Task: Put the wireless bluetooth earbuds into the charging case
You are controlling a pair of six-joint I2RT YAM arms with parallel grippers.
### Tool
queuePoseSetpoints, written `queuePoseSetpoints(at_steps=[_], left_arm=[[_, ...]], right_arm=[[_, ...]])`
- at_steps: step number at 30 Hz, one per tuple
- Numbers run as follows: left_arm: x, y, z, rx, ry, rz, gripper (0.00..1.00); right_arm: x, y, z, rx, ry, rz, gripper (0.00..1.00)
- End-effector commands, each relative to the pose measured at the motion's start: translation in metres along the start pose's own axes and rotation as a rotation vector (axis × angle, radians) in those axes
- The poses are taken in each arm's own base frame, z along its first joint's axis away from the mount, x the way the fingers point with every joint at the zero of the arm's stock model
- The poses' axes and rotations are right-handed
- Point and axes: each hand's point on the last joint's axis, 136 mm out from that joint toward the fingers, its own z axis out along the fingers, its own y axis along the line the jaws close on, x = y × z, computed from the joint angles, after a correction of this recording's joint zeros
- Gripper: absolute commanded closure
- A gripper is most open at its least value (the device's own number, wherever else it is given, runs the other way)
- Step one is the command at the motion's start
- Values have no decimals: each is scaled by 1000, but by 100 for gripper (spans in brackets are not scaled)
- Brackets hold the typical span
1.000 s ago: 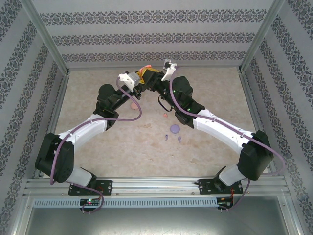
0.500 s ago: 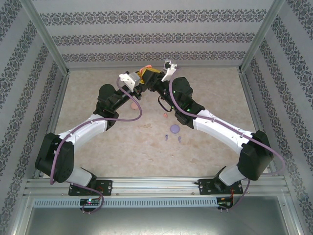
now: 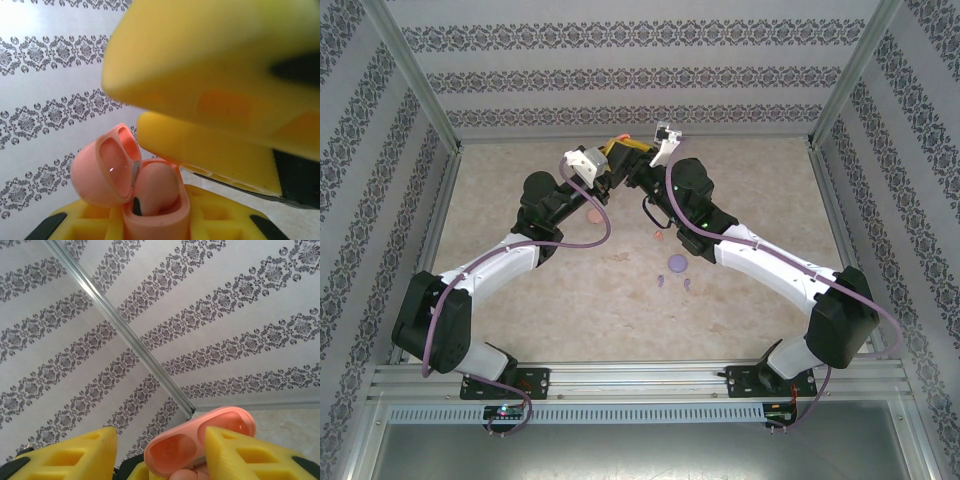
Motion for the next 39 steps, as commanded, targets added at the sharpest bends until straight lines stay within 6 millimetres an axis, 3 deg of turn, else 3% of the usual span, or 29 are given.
queuePoseSetpoints(at_steps=[1,6,10,14,18,23,28,34,39], left_arm=[[-51,-3,1,-1,-136,34,100],[-48,3,-3,-50,-144,34,100],[-48,7,-8,-80,-141,35,100],[-52,10,-13,-106,-140,39,100],[-55,13,-19,-130,-132,43,100],[-54,18,-28,-177,-116,46,100],[-51,27,-38,-235,-103,37,100],[-50,33,-47,-265,-89,31,100],[-54,35,-53,-263,-88,24,100]], right_arm=[[-9,3,-6,7,0,6,43],[-34,20,-23,-27,-25,6,35],[-53,20,-41,-4,-49,6,32],[-66,3,-56,71,-49,3,31],[-66,-30,-63,169,9,26,30],[-40,-85,-63,332,173,26,30],[9,-139,-58,495,395,24,31],[74,-184,-47,541,706,-81,34],[119,-217,-49,543,960,-248,37]])
